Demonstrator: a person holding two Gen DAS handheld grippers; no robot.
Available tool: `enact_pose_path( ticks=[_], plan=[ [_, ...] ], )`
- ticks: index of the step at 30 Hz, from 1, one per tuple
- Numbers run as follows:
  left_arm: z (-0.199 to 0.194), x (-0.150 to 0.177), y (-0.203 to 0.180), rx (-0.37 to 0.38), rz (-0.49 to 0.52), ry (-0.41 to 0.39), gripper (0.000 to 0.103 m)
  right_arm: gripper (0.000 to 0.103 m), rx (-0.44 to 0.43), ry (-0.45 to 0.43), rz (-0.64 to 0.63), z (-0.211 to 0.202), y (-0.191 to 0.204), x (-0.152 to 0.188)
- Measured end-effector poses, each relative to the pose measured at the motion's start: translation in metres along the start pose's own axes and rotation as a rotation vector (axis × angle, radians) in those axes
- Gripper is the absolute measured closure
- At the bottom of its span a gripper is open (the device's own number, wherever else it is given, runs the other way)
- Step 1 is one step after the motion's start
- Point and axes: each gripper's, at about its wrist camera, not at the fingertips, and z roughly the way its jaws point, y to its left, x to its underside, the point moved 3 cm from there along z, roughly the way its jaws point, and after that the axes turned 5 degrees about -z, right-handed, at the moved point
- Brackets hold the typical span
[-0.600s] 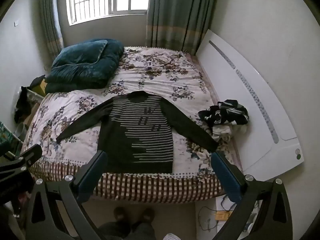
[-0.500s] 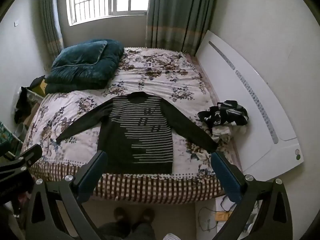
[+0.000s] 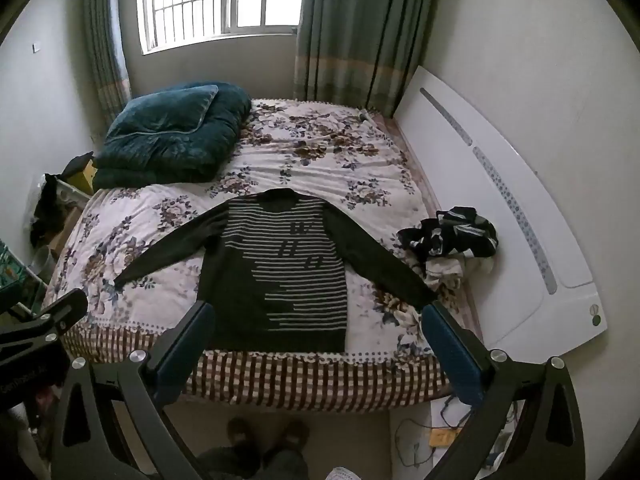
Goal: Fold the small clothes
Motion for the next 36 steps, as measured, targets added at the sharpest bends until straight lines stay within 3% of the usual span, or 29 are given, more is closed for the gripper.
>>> enact_pose_path(
  ticks=[36],
  plan=[
    [-0.001,-0.007,-0.002,0.003,-0.003,-0.007,0.0,0.0,-0.005,-0.005,-0.005,-0.002,0.0,-0.005]
  ],
)
